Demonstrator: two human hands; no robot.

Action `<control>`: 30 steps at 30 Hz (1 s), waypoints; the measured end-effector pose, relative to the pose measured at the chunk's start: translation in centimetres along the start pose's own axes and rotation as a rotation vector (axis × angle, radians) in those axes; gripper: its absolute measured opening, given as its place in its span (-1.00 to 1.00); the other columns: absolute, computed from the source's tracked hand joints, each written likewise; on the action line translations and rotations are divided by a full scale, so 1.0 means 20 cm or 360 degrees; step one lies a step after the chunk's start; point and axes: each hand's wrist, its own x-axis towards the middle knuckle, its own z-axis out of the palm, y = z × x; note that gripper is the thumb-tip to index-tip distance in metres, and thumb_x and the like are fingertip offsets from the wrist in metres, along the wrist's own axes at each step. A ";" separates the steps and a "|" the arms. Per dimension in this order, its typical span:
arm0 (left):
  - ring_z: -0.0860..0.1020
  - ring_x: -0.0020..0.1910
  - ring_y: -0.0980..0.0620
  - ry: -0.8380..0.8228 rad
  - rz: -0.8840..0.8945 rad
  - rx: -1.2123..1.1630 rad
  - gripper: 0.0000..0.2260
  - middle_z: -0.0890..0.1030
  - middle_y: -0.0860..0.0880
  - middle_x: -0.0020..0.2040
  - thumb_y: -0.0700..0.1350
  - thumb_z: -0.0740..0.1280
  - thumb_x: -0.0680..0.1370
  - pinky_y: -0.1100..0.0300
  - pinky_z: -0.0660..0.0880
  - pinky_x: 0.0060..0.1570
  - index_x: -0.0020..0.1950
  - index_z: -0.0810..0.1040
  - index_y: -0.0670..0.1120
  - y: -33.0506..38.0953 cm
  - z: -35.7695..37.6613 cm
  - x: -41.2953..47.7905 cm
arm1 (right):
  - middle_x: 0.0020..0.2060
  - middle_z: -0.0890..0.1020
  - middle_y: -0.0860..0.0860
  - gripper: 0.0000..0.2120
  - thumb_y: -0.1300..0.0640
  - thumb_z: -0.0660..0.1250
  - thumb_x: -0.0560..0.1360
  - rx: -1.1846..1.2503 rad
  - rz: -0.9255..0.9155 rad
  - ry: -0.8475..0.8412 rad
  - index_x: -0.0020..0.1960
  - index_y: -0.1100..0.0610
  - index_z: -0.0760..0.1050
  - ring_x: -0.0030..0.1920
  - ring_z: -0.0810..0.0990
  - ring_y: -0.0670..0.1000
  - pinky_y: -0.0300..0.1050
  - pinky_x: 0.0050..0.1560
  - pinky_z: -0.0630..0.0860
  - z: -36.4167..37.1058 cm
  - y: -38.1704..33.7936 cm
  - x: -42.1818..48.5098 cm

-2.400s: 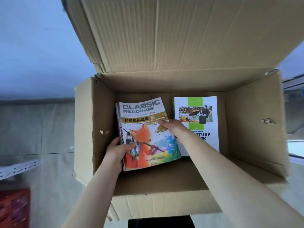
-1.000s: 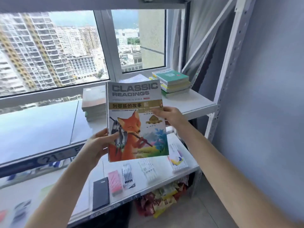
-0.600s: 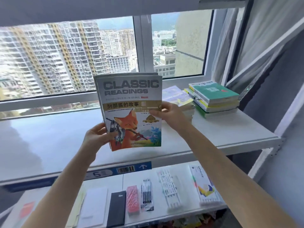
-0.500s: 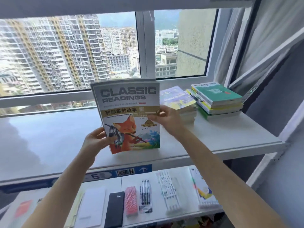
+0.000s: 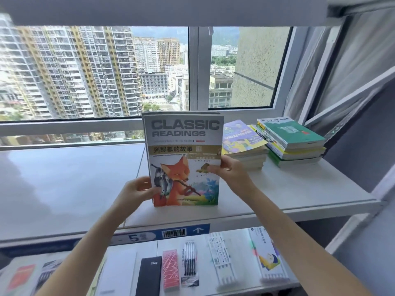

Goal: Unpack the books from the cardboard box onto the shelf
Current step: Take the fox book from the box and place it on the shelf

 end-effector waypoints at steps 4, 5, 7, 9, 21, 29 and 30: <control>0.69 -0.23 0.02 -0.0067 -0.0013 -0.0095 -0.87 0.73 -0.05 -0.17 -0.17 0.39 0.49 0.24 0.60 -0.28 0.03 0.58 -0.10 0.15 -0.03 0.08 | -0.14 0.72 -0.03 -0.78 -0.19 0.43 0.24 0.0159 0.0007 0.0103 -0.18 -0.11 0.66 -0.07 0.69 0.05 0.12 0.06 0.58 -0.03 -0.11 0.13; 0.69 -0.22 -0.01 -0.0069 -0.0005 -0.0101 -0.86 0.73 -0.09 -0.16 -0.14 0.40 0.49 0.22 0.61 -0.27 0.03 0.58 -0.12 0.20 -0.06 0.11 | -0.16 0.72 -0.04 -0.74 -0.22 0.43 0.22 0.0162 0.0034 0.0111 -0.19 -0.09 0.66 -0.09 0.69 0.04 0.07 0.02 0.60 -0.04 -0.15 0.18; 0.69 -0.21 -0.07 -0.0049 -0.0013 -0.0117 -0.81 0.72 -0.14 -0.14 -0.08 0.40 0.49 0.15 0.63 -0.19 0.03 0.60 -0.14 0.29 -0.12 0.18 | -0.18 0.72 -0.06 -0.69 -0.24 0.42 0.23 0.0122 0.0119 0.0070 -0.19 -0.04 0.64 -0.12 0.69 0.03 -0.02 -0.08 0.59 -0.05 -0.21 0.31; 0.68 -0.21 -0.09 -0.0049 -0.0061 -0.0132 -0.79 0.70 -0.15 -0.12 -0.04 0.39 0.49 0.13 0.63 -0.15 0.03 0.61 -0.14 0.35 -0.18 0.26 | -0.20 0.71 -0.04 -0.75 -0.16 0.43 0.34 0.0095 0.0220 -0.0004 -0.16 0.01 0.61 -0.15 0.68 0.03 -0.10 -0.16 0.59 -0.04 -0.24 0.43; 0.56 -0.25 -0.06 0.0203 -0.0481 -0.0193 -0.69 0.60 -0.21 -0.08 -0.03 0.35 0.54 0.14 0.55 -0.09 0.08 0.57 -0.27 0.18 -0.14 0.54 | 0.05 0.56 0.11 -0.50 -0.03 0.36 0.49 -0.0135 0.0832 0.0048 0.22 0.35 0.44 -0.19 0.54 0.01 -0.34 -0.26 0.39 0.14 0.01 0.82; 0.56 -0.25 -0.06 0.0247 -0.0409 0.0409 -0.62 0.61 -0.16 -0.09 0.12 0.21 0.58 0.10 0.55 -0.24 0.02 0.54 -0.20 0.17 -0.11 0.52 | -0.02 0.56 0.15 -0.70 -0.05 0.31 0.50 -0.0575 0.0690 0.0032 0.01 0.20 0.52 -0.10 0.47 0.03 -0.11 -0.18 0.36 0.11 0.05 0.83; 0.58 -0.13 -0.11 0.0284 -0.0395 0.0594 -0.59 0.62 -0.17 0.00 0.15 0.18 0.58 0.04 0.57 -0.12 0.09 0.52 -0.19 0.18 -0.10 0.51 | -0.08 0.54 0.18 -0.73 -0.05 0.29 0.51 -0.0695 0.0598 0.0034 -0.03 0.17 0.50 -0.13 0.45 0.03 -0.07 -0.22 0.37 0.10 0.04 0.83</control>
